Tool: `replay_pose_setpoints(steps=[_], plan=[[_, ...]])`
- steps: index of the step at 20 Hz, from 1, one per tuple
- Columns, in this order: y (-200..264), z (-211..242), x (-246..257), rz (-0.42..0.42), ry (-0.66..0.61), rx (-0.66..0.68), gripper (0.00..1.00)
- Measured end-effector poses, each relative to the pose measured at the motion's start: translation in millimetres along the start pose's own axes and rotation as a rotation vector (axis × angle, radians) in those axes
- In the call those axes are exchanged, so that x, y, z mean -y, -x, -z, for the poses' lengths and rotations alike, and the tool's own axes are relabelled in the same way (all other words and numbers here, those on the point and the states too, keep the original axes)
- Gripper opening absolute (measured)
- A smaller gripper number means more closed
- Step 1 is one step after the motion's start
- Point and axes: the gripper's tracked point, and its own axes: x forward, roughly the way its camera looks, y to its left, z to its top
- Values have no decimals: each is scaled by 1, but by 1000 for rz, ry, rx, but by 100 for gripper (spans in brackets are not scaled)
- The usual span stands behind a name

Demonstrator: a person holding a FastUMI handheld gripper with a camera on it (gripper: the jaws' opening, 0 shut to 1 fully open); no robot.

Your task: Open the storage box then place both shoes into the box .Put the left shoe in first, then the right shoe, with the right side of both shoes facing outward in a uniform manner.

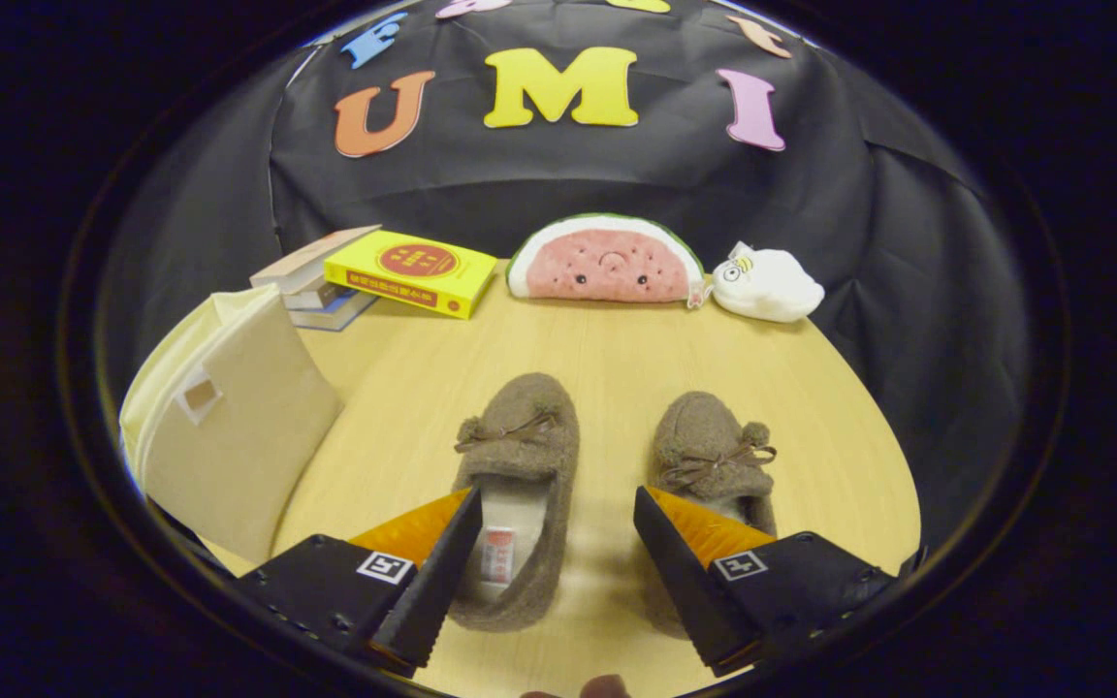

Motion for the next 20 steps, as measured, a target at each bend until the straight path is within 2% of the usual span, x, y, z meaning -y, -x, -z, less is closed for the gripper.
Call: replay_pose_setpoints(steps=[3, 5, 6, 7, 10, 12, 13, 15, 16, 20], plan=[[-20, 5, -3, -3, 2, -25, 96], [-36, 6, -2, -8, -26, -54, 87], [-42, 7, -3, -10, -39, -67, 79], [-47, 7, -5, -21, -53, -72, 77], [-57, 7, -10, -31, -95, -89, 49], [-58, 1, -1, -5, -133, -67, 21], [-60, 3, -4, -23, -157, -73, 7], [-59, 6, -4, -48, -218, -64, 5], [-61, 5, -2, -59, -242, -72, 0], [-56, 3, -5, -70, -297, -71, 0]])
